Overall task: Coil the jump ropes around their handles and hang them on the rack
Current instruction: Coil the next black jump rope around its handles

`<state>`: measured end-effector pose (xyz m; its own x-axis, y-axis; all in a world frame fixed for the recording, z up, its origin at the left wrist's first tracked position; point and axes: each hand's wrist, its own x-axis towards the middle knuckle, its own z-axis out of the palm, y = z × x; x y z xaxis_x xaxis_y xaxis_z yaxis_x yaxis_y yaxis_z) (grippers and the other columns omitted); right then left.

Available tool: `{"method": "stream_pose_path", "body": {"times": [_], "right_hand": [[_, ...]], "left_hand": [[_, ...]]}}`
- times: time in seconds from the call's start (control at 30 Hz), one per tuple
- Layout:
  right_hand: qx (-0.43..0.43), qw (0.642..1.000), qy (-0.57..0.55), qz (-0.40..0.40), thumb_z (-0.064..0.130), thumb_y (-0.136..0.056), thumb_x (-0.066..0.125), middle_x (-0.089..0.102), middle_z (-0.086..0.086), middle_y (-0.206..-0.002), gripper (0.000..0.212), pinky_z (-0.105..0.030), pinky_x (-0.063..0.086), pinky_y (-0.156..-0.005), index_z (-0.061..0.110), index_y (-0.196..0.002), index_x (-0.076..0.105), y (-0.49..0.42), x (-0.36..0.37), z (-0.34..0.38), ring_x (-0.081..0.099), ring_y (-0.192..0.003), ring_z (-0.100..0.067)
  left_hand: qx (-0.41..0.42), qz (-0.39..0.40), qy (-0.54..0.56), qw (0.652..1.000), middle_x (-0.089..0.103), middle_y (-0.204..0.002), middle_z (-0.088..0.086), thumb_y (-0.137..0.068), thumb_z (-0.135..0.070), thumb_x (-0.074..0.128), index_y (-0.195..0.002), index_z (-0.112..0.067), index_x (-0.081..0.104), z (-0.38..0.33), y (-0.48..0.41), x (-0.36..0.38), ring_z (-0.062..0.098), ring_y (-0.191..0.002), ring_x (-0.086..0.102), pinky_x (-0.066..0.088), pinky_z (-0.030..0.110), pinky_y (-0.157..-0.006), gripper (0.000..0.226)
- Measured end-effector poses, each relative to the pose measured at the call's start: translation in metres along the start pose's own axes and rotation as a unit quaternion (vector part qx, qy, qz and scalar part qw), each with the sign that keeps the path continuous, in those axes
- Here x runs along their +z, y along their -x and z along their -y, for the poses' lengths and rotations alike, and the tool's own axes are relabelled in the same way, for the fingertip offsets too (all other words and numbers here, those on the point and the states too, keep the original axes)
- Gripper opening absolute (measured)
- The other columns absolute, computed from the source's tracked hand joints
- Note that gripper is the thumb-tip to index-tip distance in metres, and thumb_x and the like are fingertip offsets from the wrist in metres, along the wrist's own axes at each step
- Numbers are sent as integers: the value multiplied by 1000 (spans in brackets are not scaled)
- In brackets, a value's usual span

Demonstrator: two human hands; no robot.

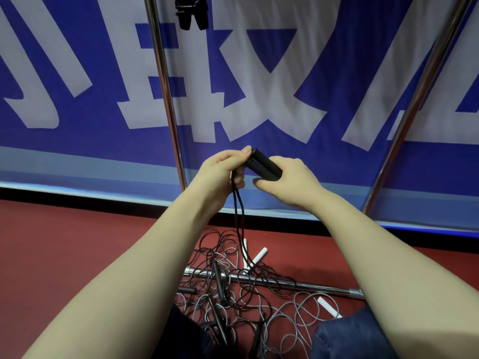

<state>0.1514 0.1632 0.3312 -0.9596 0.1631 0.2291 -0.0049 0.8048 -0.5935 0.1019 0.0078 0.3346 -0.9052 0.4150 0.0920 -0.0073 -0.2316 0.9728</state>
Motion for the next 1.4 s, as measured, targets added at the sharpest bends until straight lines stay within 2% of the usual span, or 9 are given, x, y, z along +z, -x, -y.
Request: {"method": "stream_pose_path", "body": {"times": [0.17, 0.37, 0.43, 0.53, 0.67, 0.87, 1.07, 1.2, 1.4], "right_hand": [[3, 995, -93, 19, 20, -79, 67, 45, 3, -63, 22, -23, 32, -49, 17, -72, 46, 2, -2, -3, 39, -52, -14], [19, 982, -180, 54, 15, -80, 65, 37, 0, -59, 26, -29, 29, -52, 15, -72, 40, 2, -4, -2, 33, -50, -16], [28, 969, -239, 58, 11, -81, 63, 37, -1, -57, 23, -29, 30, -49, 15, -71, 43, 1, -4, 1, 33, -49, -18], [47, 938, -341, 47, 6, -85, 59, 35, -2, -53, 23, -27, 25, -46, 14, -70, 43, 0, -4, 7, 29, -45, -17], [62, 882, -467, -7, 9, -88, 58, 33, -2, -47, 27, -25, 24, -44, 14, -67, 42, -4, -11, 12, 27, -41, -17], [79, 847, -518, -86, 28, -91, 65, 32, -2, -49, 33, -26, 27, -44, 17, -70, 42, -5, -13, 8, 28, -42, -16], [102, 814, -565, -88, 38, -90, 67, 33, -1, -48, 38, -24, 31, -43, 16, -70, 43, -5, -7, 15, 30, -41, -15], [98, 840, -523, -109, 43, -88, 69, 33, 0, -53, 39, -25, 32, -46, 16, -74, 44, -6, -5, 14, 31, -45, -14], [84, 891, -420, -151, 36, -77, 81, 37, 6, -55, 46, -26, 37, -47, 17, -68, 41, -9, 3, 17, 37, -47, -12]], "left_hand": [[16, -12, -90, 996, 44, -60, -1, -99, -46, 49, -91, -17, 71, -4, -1, 1, 14, -59, 41, 42, 25, -68, 37], [28, 24, -85, 996, 46, -61, 2, -101, -35, 48, -90, -15, 69, -1, -2, 1, 18, -63, 44, 46, 31, -73, 30], [35, 27, -53, 998, 46, -60, 3, -89, -20, 56, -88, -14, 70, -2, -2, 2, 18, -59, 44, 46, 31, -68, 15], [41, 5, -119, 992, 45, -55, 1, -81, 1, 53, -92, -10, 66, 1, -2, 4, 13, -49, 40, 38, 24, -53, 20], [76, 31, -177, 981, 42, -57, -1, -100, -18, 53, -97, -9, 58, 9, 6, 8, 13, -51, 37, 36, 21, -49, 10], [131, 42, -363, 922, 44, -64, -2, -105, -37, 36, -94, -4, 49, 16, 11, 26, 15, -57, 36, 36, 31, -58, 37], [113, 51, -484, 866, 47, -78, 6, -108, -28, 25, -83, -16, 35, 12, 20, 46, 34, -72, 47, 42, 49, -71, 30], [80, 67, -522, 847, 48, -83, 9, -104, -28, 28, -75, -18, 34, 5, 24, 47, 33, -75, 44, 40, 45, -69, 32], [83, 102, -588, 798, 44, -74, -3, -96, -36, 40, -97, -14, 41, 4, 31, 49, 23, -70, 47, 32, 36, -59, 22]]}}
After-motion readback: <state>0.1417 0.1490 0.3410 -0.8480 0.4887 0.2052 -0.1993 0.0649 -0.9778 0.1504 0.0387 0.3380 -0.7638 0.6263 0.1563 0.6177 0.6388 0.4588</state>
